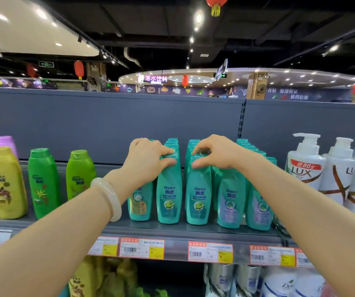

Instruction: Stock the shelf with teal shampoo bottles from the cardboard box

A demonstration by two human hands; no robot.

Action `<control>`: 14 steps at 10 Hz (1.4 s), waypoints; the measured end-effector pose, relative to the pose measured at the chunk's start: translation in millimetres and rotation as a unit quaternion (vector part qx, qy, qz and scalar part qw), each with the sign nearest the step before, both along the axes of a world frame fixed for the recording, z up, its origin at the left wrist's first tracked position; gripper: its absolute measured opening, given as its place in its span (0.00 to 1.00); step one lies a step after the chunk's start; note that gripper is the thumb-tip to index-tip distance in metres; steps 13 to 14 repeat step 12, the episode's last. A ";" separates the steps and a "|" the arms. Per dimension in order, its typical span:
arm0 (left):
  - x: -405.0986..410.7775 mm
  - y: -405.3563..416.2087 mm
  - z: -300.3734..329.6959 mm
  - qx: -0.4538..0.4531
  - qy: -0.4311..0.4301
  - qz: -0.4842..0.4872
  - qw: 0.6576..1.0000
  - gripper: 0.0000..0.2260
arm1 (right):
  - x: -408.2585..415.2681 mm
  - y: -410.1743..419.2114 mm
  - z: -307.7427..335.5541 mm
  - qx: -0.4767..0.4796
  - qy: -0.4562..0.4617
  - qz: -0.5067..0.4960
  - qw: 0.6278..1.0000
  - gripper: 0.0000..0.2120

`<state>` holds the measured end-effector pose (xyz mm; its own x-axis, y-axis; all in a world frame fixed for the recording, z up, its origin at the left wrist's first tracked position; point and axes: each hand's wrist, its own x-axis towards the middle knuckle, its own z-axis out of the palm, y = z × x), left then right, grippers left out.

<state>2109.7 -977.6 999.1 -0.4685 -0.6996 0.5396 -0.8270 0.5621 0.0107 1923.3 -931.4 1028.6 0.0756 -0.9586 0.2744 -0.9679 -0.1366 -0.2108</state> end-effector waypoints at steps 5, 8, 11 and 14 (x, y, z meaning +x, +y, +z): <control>32.0 -11.3 0.5 0.044 0.173 0.009 0.984 0.21 | -0.3 13.9 0.5 -0.038 -0.012 -0.018 0.999 0.25; 49.0 -21.6 -6.1 0.153 0.211 -0.044 0.964 0.14 | 2.1 10.8 -7.2 -0.033 -0.012 -0.024 0.999 0.20; 49.9 -21.3 -7.4 0.173 0.231 -0.059 0.956 0.15 | 4.6 13.5 -6.5 -0.034 -0.002 -0.026 0.999 0.22; 50.1 -19.4 -8.4 0.152 0.240 -0.049 0.958 0.20 | 5.1 14.9 -4.4 -0.067 -0.006 -0.037 0.997 0.24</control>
